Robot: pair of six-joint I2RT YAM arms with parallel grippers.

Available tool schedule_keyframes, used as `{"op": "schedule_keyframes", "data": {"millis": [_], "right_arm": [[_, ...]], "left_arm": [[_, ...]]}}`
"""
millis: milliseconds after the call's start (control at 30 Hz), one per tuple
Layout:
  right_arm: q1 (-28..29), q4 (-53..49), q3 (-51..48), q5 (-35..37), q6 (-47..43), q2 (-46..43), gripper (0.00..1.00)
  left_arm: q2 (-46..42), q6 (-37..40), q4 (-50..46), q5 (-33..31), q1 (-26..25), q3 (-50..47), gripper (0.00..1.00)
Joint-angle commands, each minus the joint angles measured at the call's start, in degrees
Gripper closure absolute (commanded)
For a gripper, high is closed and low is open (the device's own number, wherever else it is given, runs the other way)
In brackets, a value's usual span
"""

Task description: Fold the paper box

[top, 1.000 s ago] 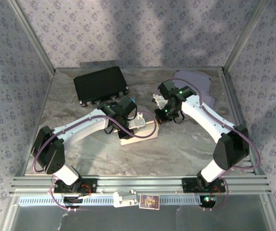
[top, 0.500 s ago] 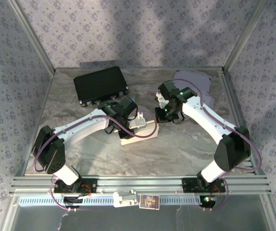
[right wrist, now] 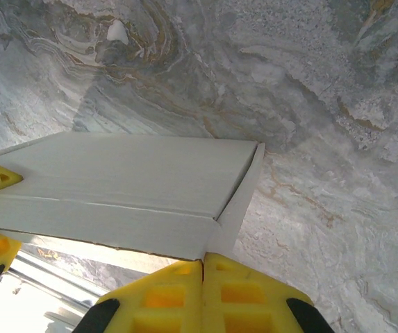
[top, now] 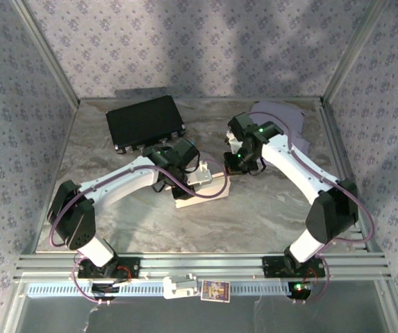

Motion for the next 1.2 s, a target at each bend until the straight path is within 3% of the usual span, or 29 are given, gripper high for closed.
{"op": "schedule_keyframes", "data": {"millis": [0, 633, 733, 767, 800, 967, 1167], "right_arm": [[0.03, -5.31, 3.71, -4.36, -0.71, 0.65, 1.0], [-3.16, -9.67, 7.11, -9.72, -2.42, 3.6, 1.0], [-2.85, -8.62, 6.75, -6.04, -4.78, 3.53, 1.0], [-1.85, -6.77, 5.5, -1.73, -5.53, 2.09, 1.0], [-1.0, -3.76, 3.16, 1.25, -5.25, -0.18, 0.98], [-3.47, 5.94, -2.93, 1.56, -8.35, -7.61, 0.7], [-4.91, 3.98, -2.84, -4.31, -20.36, -4.72, 0.67]], "left_arm": [[2.06, -0.28, -1.95, -2.34, -0.07, 0.74, 0.79], [2.96, -0.52, -1.98, -4.63, -0.33, 1.57, 0.72], [2.98, -0.25, -2.03, -4.08, -0.29, 1.67, 0.75], [2.99, -0.16, -2.13, -3.91, -0.34, 1.67, 0.76], [2.96, 0.08, -2.22, -3.74, -0.35, 1.58, 0.76], [2.54, 0.46, -2.22, -3.56, -0.28, 1.12, 0.77], [2.52, 0.62, -2.22, -2.75, -0.19, 0.74, 0.77]]}}
